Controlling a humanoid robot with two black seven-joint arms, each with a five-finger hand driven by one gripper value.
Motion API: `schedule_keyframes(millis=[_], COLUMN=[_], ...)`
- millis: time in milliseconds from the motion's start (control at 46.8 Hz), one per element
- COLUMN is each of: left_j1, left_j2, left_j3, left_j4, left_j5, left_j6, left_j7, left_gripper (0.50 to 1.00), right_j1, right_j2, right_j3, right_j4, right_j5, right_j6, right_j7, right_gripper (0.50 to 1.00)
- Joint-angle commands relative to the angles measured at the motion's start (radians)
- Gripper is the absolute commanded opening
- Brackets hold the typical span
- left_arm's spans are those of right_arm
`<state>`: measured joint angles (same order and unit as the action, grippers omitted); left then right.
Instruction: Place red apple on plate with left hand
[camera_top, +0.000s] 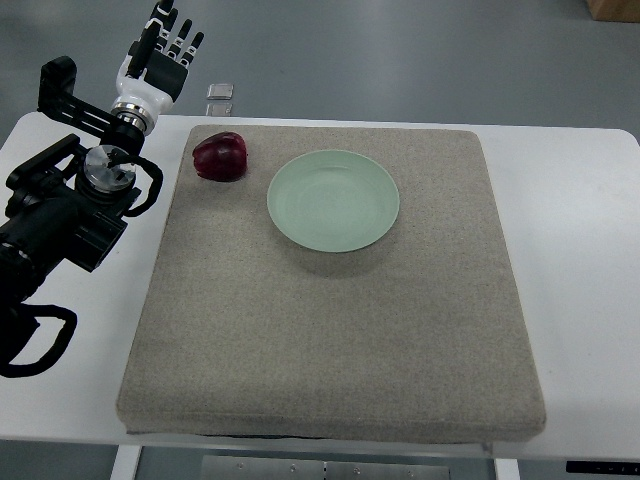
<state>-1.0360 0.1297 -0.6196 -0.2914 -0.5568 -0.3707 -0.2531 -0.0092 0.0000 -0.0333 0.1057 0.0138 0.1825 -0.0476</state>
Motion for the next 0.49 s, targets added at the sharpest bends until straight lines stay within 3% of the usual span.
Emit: schedule_keyframes(millis=[0, 107, 256, 470], left_j1=[-0.001, -0.002, -0.007, -0.007], left_j2=[-0.01, -0.021, -0.028, -0.028], left_j3=[0.001, 0.005, 0.006, 0.005], left_j4=[0.002, 0.024, 0.032, 0.035], left_j5=[0.0, 0.003, 0.008, 0.172], left_j6=[0.009, 0.03, 0.122, 0.145], left_j7=[0.0, 0.0, -0.005, -0.078], left_gripper=[0.99, 0.979, 0.971, 0.971], right_j1=[0.0, 0.0, 0.0, 0.0], right_j2=[0.0, 0.0, 0.0, 0.0], right_j3=[0.0, 0.001, 0.0, 0.001], right_j4=[0.0, 0.0, 0.0, -0.001], right_j5=[0.0, 0.0, 0.0, 0.0], right_j6=[0.0, 0.0, 0.0, 0.0], right_j7=[0.0, 0.0, 0.0, 0.0], right_gripper=[0.932, 0.932, 0.932, 0.932])
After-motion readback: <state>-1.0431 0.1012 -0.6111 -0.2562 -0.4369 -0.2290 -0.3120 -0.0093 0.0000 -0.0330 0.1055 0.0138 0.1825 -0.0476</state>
